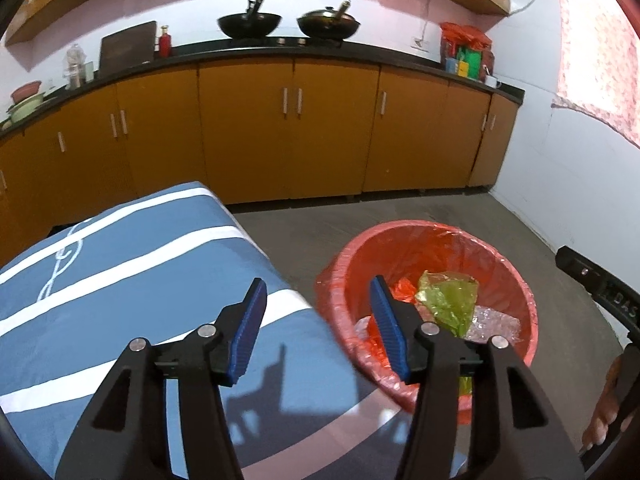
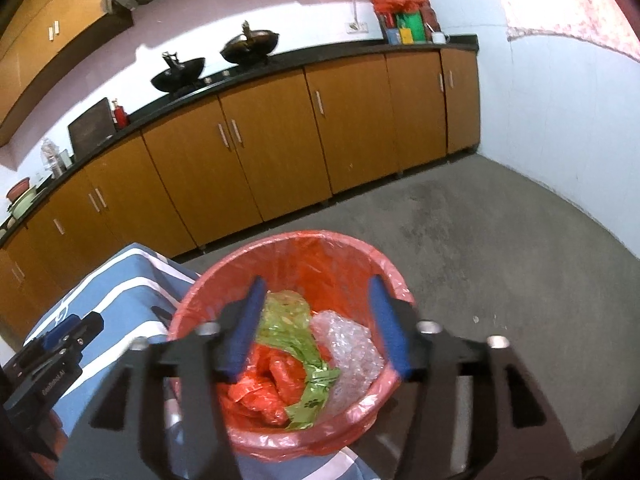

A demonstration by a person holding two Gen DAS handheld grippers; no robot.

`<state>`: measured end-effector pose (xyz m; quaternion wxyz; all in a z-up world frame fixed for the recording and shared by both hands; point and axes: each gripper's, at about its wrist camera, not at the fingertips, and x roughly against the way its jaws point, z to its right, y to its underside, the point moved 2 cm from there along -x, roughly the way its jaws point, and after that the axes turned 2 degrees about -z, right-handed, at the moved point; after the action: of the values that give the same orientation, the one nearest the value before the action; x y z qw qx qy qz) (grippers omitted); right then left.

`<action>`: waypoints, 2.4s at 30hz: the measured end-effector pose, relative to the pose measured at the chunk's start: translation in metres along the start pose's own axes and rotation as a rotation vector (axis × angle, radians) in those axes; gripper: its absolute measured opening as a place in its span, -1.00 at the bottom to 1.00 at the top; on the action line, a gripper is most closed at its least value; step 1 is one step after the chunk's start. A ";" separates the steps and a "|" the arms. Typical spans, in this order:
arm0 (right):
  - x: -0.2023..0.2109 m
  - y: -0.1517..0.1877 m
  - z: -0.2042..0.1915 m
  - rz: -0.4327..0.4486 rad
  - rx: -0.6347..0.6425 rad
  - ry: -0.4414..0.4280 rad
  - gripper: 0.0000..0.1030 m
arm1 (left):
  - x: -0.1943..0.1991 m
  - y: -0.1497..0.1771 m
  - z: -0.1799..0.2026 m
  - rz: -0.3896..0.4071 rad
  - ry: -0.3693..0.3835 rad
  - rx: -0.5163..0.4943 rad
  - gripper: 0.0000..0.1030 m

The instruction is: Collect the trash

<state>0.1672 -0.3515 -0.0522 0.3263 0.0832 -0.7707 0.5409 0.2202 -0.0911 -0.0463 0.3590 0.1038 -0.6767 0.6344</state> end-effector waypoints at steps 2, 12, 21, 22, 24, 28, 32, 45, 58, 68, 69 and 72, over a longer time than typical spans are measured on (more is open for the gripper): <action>0.010 0.000 -0.005 0.022 0.014 -0.015 0.71 | 0.012 0.001 -0.010 0.014 -0.009 0.019 0.30; 0.081 0.013 -0.032 0.178 0.119 0.005 0.92 | 0.090 0.016 -0.038 0.162 -0.069 0.014 0.96; 0.138 0.036 -0.065 0.280 0.228 -0.002 0.92 | 0.141 0.048 -0.054 0.231 -0.162 0.022 0.96; 0.142 0.039 -0.067 0.283 0.231 -0.006 0.92 | 0.146 0.052 -0.056 0.238 -0.176 0.027 0.96; 0.148 0.045 -0.069 0.282 0.230 -0.012 0.92 | 0.154 0.057 -0.059 0.246 -0.200 0.034 0.96; 0.159 0.055 -0.070 0.270 0.225 -0.025 0.92 | 0.167 0.066 -0.065 0.257 -0.223 0.050 0.96; 0.167 0.065 -0.072 0.255 0.216 -0.034 0.92 | 0.177 0.075 -0.067 0.262 -0.227 0.063 0.96; 0.190 0.090 -0.081 0.261 0.277 -0.038 0.92 | 0.190 0.097 -0.061 0.264 -0.248 0.050 0.96; 0.196 0.100 -0.083 0.257 0.283 -0.046 0.92 | 0.198 0.107 -0.051 0.294 -0.246 0.009 0.96; 0.196 0.102 -0.081 0.251 0.282 -0.046 0.92 | 0.200 0.108 -0.051 0.295 -0.244 0.017 0.96; 0.196 0.103 -0.081 0.249 0.283 -0.046 0.92 | 0.200 0.108 -0.051 0.295 -0.243 0.017 0.96; 0.196 0.105 -0.081 0.245 0.283 -0.047 0.92 | 0.200 0.107 -0.051 0.294 -0.242 0.017 0.96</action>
<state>-0.0014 -0.1937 -0.0012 0.2249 0.0464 -0.6986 0.6777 0.0304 0.0383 -0.0102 0.1773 0.0826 -0.7173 0.6687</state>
